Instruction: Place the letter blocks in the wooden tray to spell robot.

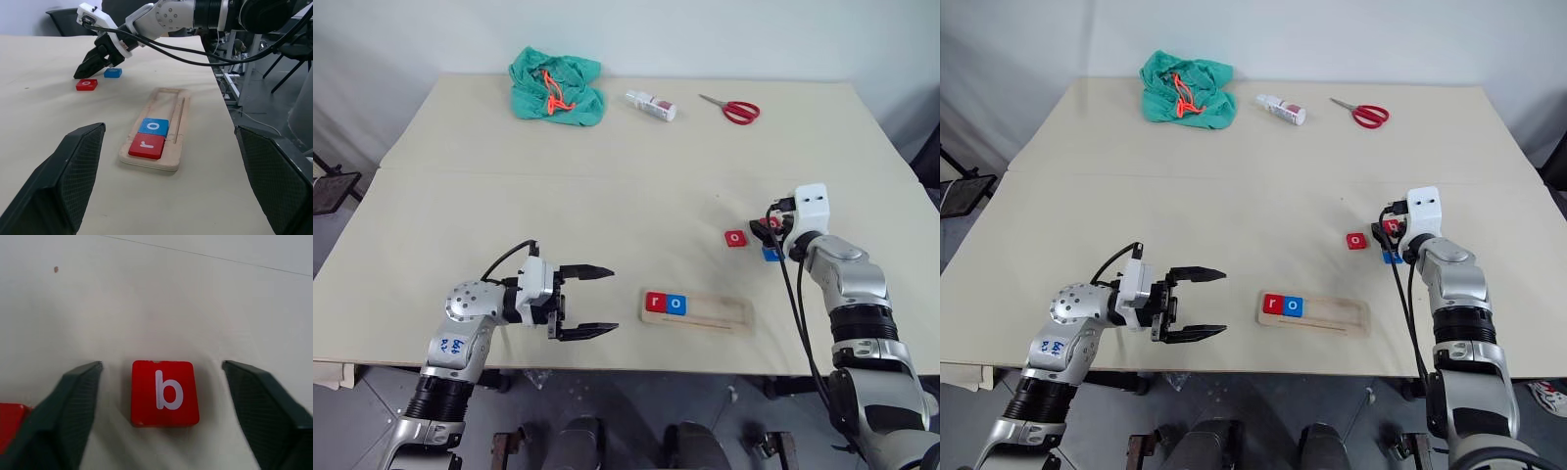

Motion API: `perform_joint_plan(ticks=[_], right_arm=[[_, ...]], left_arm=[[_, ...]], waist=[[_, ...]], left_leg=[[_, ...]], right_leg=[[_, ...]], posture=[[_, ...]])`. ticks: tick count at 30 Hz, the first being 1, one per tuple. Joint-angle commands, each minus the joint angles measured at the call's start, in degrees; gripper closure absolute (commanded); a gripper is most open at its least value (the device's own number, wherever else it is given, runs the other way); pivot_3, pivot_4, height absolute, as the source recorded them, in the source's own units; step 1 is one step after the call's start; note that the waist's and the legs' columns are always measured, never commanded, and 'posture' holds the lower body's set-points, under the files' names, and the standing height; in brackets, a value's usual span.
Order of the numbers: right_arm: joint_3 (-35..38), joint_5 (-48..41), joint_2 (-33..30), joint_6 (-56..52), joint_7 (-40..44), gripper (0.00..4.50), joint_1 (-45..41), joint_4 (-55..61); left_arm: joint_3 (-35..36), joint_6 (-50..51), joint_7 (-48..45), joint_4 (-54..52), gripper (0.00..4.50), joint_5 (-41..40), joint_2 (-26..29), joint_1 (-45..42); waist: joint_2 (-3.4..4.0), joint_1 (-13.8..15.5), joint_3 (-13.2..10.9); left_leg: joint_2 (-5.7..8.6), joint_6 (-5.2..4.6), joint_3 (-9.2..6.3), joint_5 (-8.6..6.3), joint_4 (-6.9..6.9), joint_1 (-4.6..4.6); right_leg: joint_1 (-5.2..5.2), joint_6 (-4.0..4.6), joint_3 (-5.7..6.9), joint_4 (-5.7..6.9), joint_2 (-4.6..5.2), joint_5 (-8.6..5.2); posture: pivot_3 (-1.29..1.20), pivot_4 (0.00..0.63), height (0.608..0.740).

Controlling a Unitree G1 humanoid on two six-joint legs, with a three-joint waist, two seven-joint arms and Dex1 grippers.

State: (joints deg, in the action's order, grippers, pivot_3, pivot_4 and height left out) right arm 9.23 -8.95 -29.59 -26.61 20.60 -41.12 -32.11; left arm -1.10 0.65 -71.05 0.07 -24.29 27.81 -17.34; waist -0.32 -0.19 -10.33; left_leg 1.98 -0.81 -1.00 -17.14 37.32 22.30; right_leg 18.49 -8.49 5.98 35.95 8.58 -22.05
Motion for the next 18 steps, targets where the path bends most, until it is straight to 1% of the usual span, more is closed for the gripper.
perform_joint_plan(ticks=[1,4,8,12,14,16,18], right_arm=[[0.5,0.7,-1.2,-1.2,-0.5,2.00,1.2,0.9],[0.6,0.7,-1.0,-1.1,-0.6,3.03,1.9,1.4],[1.1,0.2,-0.9,0.4,-0.4,3.04,2.7,4.1],[1.8,-1.5,-1.0,-0.5,0.7,3.04,5.7,14.8],[2.8,-3.2,-0.2,-4.7,-0.5,3.04,8.7,23.1],[3.5,-5.1,1.1,-9.7,-2.0,3.04,13.6,34.8],[3.8,-6.4,1.8,-13.4,-2.7,3.04,16.7,42.2]], left_arm=[[0.6,-0.7,0.4,-2.3,0.00,-1.0,0.5,0.2],[0.5,-0.8,0.5,-2.3,0.00,-1.0,0.5,0.3],[0.2,-1.1,0.3,-1.8,0.00,-0.9,0.2,-0.1],[-0.5,-1.2,-0.8,-1.0,0.00,-1.1,-0.1,-1.0],[-0.7,-1.4,-1.9,-0.2,0.00,-1.2,-0.1,-1.5],[-1.1,-1.9,-3.3,1.0,0.00,-1.2,0.0,-2.1],[-1.3,-2.5,-4.3,2.3,0.00,-1.0,-0.1,-2.8]], waist=[[0.00,0.1,0.0],[0.00,0.1,0.0],[0.00,0.1,0.0],[0.00,0.0,0.0],[0.01,0.0,0.0],[0.01,0.1,0.0],[0.01,0.2,0.0]], left_leg=[[0.01,0.00,0.00,0.00,0.00,0.00],[0.01,0.00,-0.01,0.00,0.01,0.00],[0.01,0.00,-0.01,0.00,0.00,0.00],[0.01,0.00,0.00,0.00,-0.02,0.02],[0.01,0.00,0.01,0.00,-0.03,0.04],[-0.01,0.00,0.01,0.00,-0.04,0.04],[-0.03,0.00,-0.02,0.00,-0.08,0.04]], right_leg=[[0.00,0.00,0.00,0.00,0.00,0.00],[-0.01,0.00,0.00,0.00,0.00,0.00],[-0.01,0.00,0.01,0.00,0.00,0.00],[0.02,0.00,0.00,-0.01,0.00,0.00],[0.06,0.00,-0.01,-0.01,0.00,0.00],[0.06,0.00,0.00,0.00,-0.01,0.00],[0.07,0.00,0.01,0.00,-0.02,0.00]], posture=[[0.00,0.150,0.740],[0.00,0.150,0.740],[0.00,0.150,0.740],[0.00,0.150,0.740],[0.00,0.150,0.740],[0.00,0.150,0.740],[0.00,0.150,0.740]])
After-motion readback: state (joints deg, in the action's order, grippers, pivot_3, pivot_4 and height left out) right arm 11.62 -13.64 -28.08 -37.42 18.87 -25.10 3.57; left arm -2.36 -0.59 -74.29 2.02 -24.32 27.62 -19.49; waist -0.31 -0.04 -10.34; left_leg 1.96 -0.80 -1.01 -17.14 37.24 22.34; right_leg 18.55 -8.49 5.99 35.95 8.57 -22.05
